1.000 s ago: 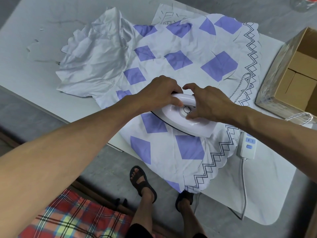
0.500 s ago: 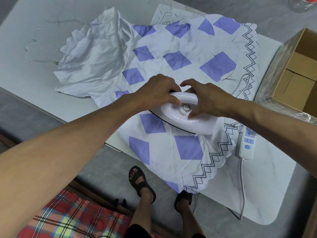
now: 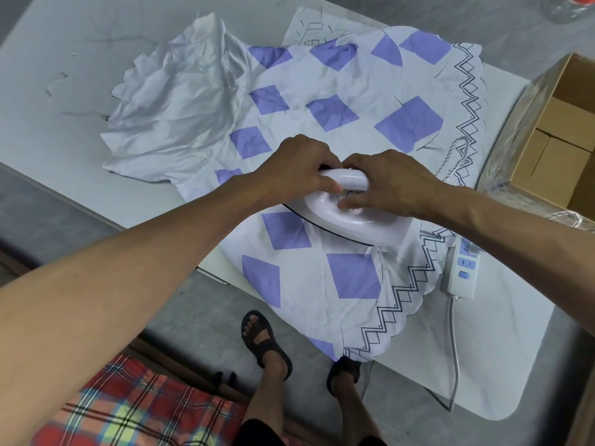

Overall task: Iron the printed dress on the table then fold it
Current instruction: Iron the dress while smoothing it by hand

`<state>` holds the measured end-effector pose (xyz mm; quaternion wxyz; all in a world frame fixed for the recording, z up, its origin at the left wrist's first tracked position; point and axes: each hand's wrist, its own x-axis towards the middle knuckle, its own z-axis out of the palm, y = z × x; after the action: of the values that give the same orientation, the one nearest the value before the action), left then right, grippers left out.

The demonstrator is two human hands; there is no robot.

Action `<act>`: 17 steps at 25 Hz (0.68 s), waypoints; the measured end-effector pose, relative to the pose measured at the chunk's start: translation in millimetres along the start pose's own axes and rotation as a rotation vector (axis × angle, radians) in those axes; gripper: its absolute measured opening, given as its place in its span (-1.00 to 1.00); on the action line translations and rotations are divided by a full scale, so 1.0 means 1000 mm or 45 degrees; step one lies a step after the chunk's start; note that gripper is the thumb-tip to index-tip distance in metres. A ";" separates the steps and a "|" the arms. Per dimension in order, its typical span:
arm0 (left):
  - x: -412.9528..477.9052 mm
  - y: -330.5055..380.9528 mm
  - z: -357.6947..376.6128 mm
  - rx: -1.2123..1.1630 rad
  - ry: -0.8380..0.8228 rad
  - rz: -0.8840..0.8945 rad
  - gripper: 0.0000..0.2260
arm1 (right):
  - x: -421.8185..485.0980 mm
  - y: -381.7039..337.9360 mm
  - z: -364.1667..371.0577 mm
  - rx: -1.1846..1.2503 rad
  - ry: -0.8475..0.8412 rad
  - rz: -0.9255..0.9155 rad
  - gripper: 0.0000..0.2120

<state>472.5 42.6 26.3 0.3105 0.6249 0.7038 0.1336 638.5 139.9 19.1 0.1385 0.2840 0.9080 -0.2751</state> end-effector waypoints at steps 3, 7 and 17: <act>-0.005 0.000 0.002 -0.015 0.026 -0.023 -0.70 | 0.002 -0.002 0.000 0.047 0.002 -0.068 -0.64; -0.021 -0.005 0.007 -0.163 0.010 -0.154 -0.77 | 0.009 -0.013 0.005 -0.122 -0.255 -0.088 -0.66; -0.101 -0.166 0.057 -0.092 0.367 -0.732 -0.63 | 0.078 -0.072 0.070 -0.810 -0.043 -0.941 -0.65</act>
<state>377.4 -96.1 -86.1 0.2546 0.3638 0.8829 0.1525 539.9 84.4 -38.8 0.1263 -0.1184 0.9847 -0.0195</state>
